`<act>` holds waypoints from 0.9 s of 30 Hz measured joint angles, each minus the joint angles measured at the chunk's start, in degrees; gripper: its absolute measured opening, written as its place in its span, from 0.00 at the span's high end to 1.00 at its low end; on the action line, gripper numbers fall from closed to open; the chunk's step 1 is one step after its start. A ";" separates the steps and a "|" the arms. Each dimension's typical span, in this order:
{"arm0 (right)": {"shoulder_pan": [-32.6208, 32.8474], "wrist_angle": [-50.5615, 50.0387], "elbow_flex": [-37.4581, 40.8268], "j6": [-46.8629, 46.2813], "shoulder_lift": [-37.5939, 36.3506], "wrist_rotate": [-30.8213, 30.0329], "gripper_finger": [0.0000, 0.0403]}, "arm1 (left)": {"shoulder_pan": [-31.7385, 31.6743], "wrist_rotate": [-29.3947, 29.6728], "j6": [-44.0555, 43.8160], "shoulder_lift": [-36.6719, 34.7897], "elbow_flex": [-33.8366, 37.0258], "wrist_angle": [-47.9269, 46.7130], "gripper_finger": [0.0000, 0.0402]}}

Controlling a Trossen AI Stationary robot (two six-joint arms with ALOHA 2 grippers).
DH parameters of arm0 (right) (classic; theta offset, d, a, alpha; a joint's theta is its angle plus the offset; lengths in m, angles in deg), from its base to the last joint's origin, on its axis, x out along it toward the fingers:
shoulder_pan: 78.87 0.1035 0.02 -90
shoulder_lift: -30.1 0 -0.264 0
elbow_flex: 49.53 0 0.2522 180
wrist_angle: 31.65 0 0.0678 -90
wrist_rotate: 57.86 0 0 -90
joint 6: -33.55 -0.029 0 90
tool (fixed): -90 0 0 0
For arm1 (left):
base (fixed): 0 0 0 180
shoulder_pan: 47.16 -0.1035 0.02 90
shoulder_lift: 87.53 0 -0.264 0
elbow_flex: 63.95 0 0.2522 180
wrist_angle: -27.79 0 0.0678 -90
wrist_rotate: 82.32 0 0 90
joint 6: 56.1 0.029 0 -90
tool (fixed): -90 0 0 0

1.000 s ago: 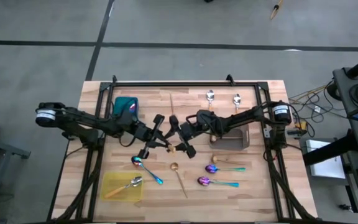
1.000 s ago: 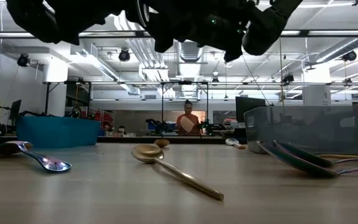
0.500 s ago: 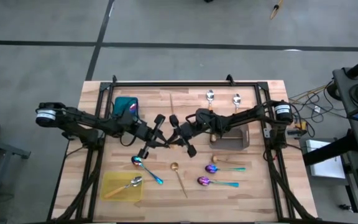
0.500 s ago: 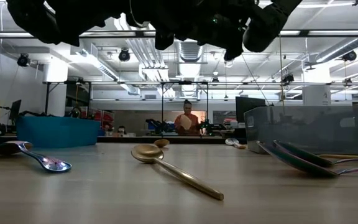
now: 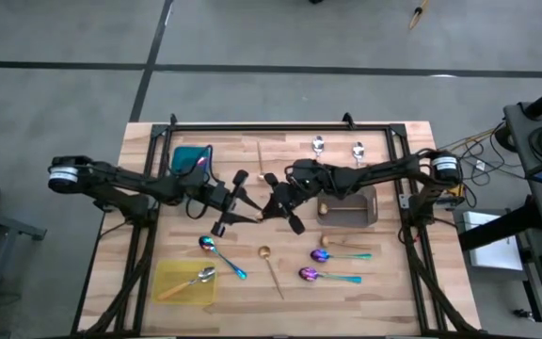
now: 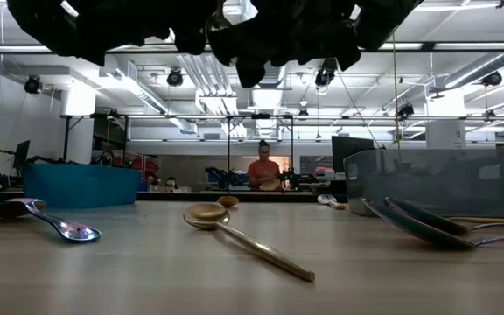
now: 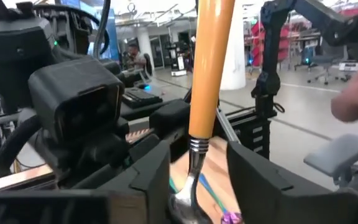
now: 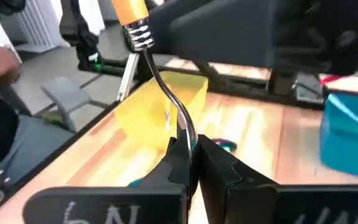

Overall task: Sort silverware by color (type)
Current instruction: Put the yellow spoon into the yellow bin

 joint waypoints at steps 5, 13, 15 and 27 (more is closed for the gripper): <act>-0.33 -11.93 0.02 -1.68 -2.65 0.01 0.98 | -0.89 0.05 1.56 -3.16 -0.46 -10.19 0.56; -2.46 -34.58 -1.01 -10.98 -6.66 -1.46 0.98 | -0.78 12.02 5.70 -9.93 -4.83 -34.17 0.53; -2.64 -43.24 -3.59 -12.91 -6.62 -2.99 0.98 | -0.29 14.85 7.26 -10.72 -7.07 -38.83 0.53; -2.82 -78.08 -20.55 -25.58 -0.99 -5.64 0.98 | 2.48 19.95 11.12 -9.03 -18.35 -53.25 0.53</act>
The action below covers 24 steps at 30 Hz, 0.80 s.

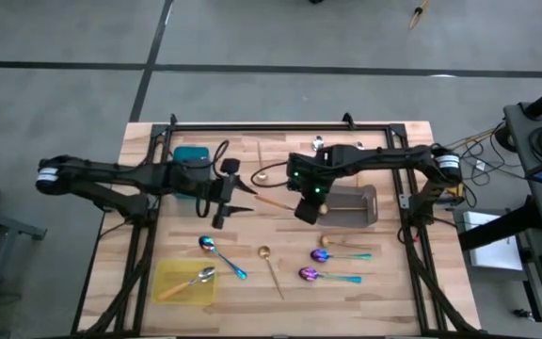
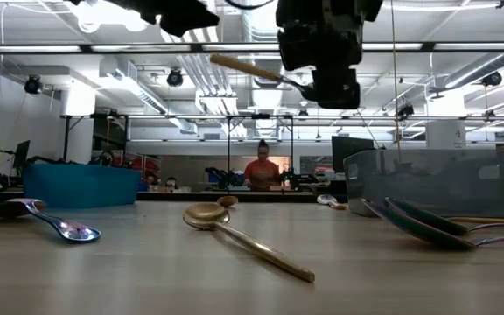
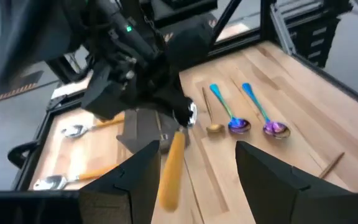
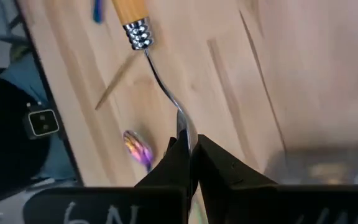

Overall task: Sort silverware by color (type)
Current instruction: Put the yellow spoon into the yellow bin

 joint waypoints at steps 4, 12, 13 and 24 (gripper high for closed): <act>0.00 -2.77 -2.71 -7.26 1.87 0.06 0.98 | 1.26 2.64 0.51 3.37 -1.33 0.19 0.53; -0.46 -4.35 -3.47 -16.95 3.18 4.47 0.98 | 4.26 14.73 4.92 12.38 -3.00 0.56 0.53; -0.48 -3.96 -3.52 -17.62 3.18 4.61 0.98 | 4.72 16.71 5.75 13.45 -3.33 0.70 0.53; -0.83 0.98 -3.53 -22.11 3.29 6.10 0.98 | 6.92 26.40 11.88 22.31 -7.36 3.45 0.53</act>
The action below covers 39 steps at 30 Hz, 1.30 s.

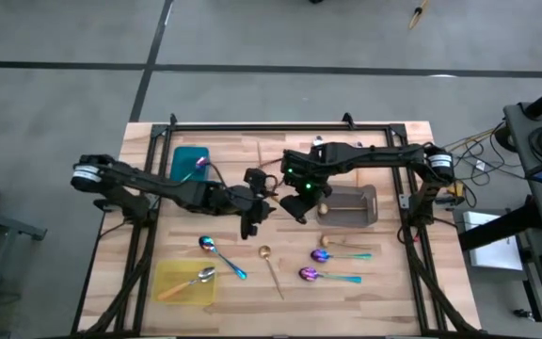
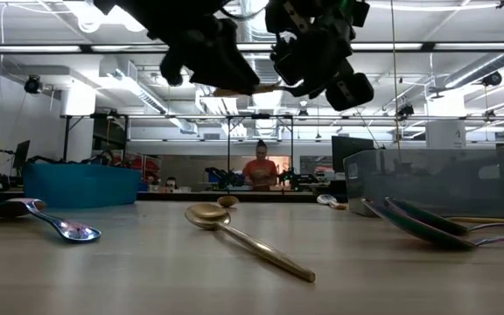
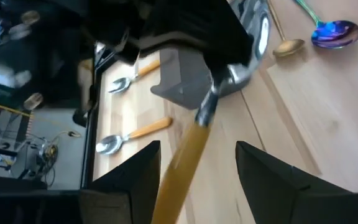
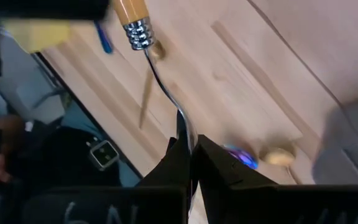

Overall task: Sort silverware by color (type)
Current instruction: Put the yellow spoon into the yellow bin

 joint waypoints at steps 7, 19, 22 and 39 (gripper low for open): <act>-0.04 1.51 0.03 -0.57 0.16 0.76 0.98 | 0.02 2.73 1.52 3.24 -1.32 1.20 0.54; -0.07 1.58 0.09 1.01 0.18 1.90 0.98 | 0.00 4.15 1.42 4.15 -1.36 2.12 0.70; -0.09 1.52 0.09 2.73 0.18 1.86 0.98 | 0.03 3.99 1.40 4.17 -1.36 1.53 0.76; -2.32 4.47 -0.04 11.20 0.13 -1.65 0.96 | 0.64 5.09 -11.18 4.14 -1.14 -3.72 0.92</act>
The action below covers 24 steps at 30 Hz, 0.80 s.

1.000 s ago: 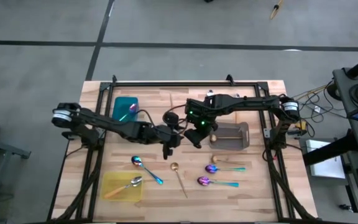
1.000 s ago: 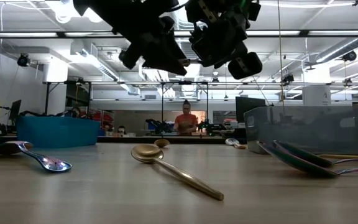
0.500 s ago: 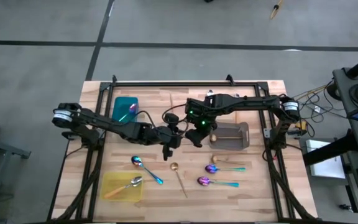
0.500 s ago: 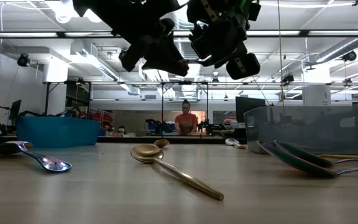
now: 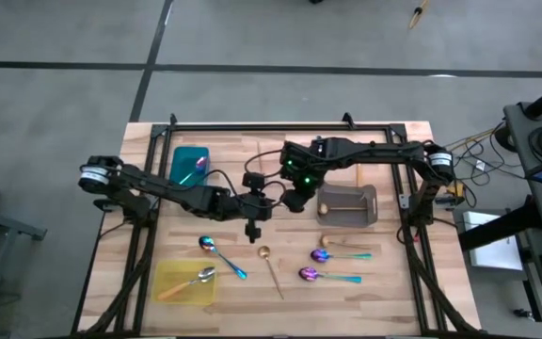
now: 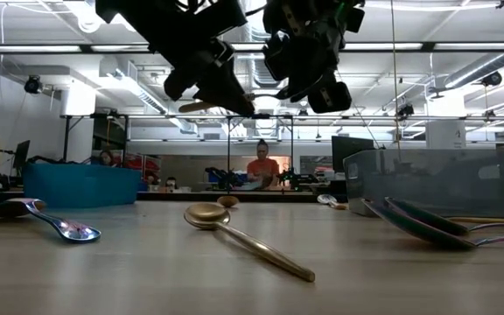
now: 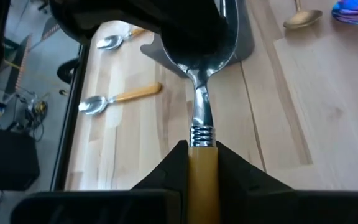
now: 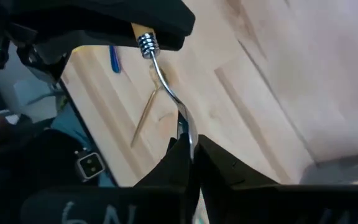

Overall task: Sort silverware by color (type)
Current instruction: Put the yellow spoon into the yellow bin

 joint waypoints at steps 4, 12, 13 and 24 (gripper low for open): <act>0.02 2.15 -0.17 2.02 0.00 -0.07 0.89 | 0.17 -0.03 -0.81 -0.28 -0.18 0.20 0.92; -0.61 3.77 -0.17 2.68 -0.10 0.10 0.68 | 0.25 -0.46 -0.42 -0.31 -0.22 -1.08 0.92; -0.84 3.60 -0.17 3.06 -0.30 0.13 0.66 | 0.25 -0.48 -0.42 -0.31 -0.22 -1.26 0.92; -5.72 3.20 -3.38 13.03 -4.20 0.06 0.50 | 0.68 -2.58 -6.84 -1.98 -5.58 -15.82 0.92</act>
